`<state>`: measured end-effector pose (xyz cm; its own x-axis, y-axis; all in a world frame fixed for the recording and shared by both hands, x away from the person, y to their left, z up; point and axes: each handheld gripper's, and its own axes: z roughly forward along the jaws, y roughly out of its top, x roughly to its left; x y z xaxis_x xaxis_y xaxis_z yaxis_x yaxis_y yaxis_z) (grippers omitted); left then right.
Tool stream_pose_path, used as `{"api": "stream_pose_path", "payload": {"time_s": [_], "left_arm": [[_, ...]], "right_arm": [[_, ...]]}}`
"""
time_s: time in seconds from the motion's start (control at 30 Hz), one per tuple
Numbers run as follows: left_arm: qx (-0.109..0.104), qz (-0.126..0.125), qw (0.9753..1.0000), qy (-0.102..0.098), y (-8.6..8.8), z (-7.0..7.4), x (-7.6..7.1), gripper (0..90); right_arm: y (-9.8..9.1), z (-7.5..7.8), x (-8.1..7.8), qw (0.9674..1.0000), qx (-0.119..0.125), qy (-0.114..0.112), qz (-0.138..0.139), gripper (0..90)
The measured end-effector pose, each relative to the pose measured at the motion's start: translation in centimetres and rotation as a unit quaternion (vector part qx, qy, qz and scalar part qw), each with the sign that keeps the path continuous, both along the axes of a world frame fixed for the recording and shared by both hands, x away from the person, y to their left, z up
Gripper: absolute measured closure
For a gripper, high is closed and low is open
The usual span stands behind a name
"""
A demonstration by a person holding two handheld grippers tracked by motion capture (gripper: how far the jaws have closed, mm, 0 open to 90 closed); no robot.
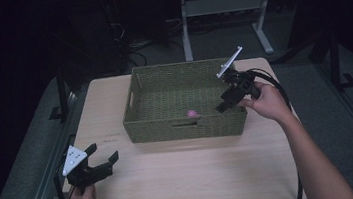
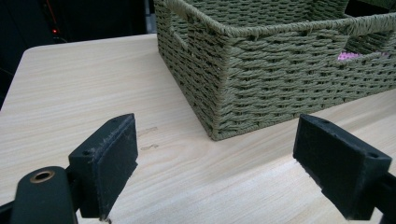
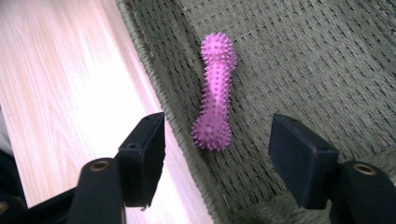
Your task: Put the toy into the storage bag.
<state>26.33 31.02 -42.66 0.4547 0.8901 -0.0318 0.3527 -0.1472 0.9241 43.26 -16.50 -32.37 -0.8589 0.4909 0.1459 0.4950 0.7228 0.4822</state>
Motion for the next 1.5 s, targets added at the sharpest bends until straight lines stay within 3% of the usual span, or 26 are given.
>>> {"api": "stream_pose_path", "payload": {"time_s": [0.83,1.5], "left_arm": [[0.001,-0.003,1.0,-0.001,-0.4,0.0,0.0,13.3],[0.003,-0.006,1.0,0.002,-0.4,-0.1,0.0,13.3]], "right_arm": [[-2.5,0.7,-4.6,0.999,0.037,-0.025,-0.004,28.0],[-4.5,-1.2,-7.4,0.9984,0.047,-0.026,-0.016,27.7]]}}
